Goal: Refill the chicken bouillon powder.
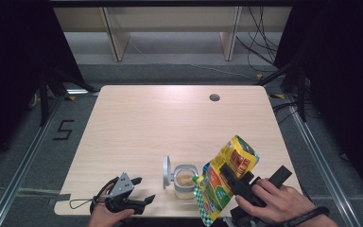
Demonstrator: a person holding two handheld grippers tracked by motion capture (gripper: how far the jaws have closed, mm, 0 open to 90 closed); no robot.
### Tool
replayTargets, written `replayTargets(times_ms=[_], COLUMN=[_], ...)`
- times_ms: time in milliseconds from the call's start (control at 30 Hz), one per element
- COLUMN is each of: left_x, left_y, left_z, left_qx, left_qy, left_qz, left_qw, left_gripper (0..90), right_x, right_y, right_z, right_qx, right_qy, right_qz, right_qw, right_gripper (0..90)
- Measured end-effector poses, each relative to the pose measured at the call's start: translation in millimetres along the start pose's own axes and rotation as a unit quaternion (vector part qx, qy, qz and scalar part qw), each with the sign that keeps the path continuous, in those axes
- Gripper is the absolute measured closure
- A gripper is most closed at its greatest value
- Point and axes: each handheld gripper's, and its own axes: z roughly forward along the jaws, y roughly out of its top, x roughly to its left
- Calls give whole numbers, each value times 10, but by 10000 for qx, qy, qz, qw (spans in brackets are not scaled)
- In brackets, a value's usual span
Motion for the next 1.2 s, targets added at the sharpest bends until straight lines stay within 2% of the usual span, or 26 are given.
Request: replayTargets(times_ms=[33,233,333,367,500,533,667,833,867,1033,1067,1133,1200], left_x=[-1,-5,8,1,-9,8,5,6,-1,-3,0,-6,2], left_y=[1,-4,1,2,-5,1,-1,1,-3,-4,-1,-3,-1], left_z=[-1,6,1,-6,6,-1,-1,1,2,2,-2,4,0], left_qx=[10,-54,-46,28,-70,-70,-64,-44,-47,-68,-14,-71,-61], left_qy=[8,82,73,33,77,44,49,69,74,55,68,56,52], left_qz=[-7,-3,109,5,-13,106,82,100,29,17,36,8,77], left_qw=[10000,10000,9999,10000,9999,9999,9999,9999,10000,10000,10000,10000,9999], left_gripper=[217,217,216,217,217,217,217,217,216,217,217,217,217], right_x=[4,-11,-10,-10,-6,-6,12,10,9,8,9,8,-2], right_y=[1,14,23,25,36,40,36,28,27,27,26,25,25], right_z=[-7,-11,-7,-5,8,14,12,20,24,21,23,26,29], right_qx=[0,-46,-28,-36,-64,-95,-62,-71,-97,-74,-76,-67,-92], right_qy=[17,5,0,-6,-35,-36,-27,-19,-8,-12,4,-6,-14], right_qz=[69,30,101,112,136,86,148,145,106,141,130,124,73], right_qw=[10000,10000,9999,9999,9999,9999,9999,9999,9999,9999,9999,9999,9999], right_gripper=[594,594,595,595,595,595,596,596,596,596,596,595,595])
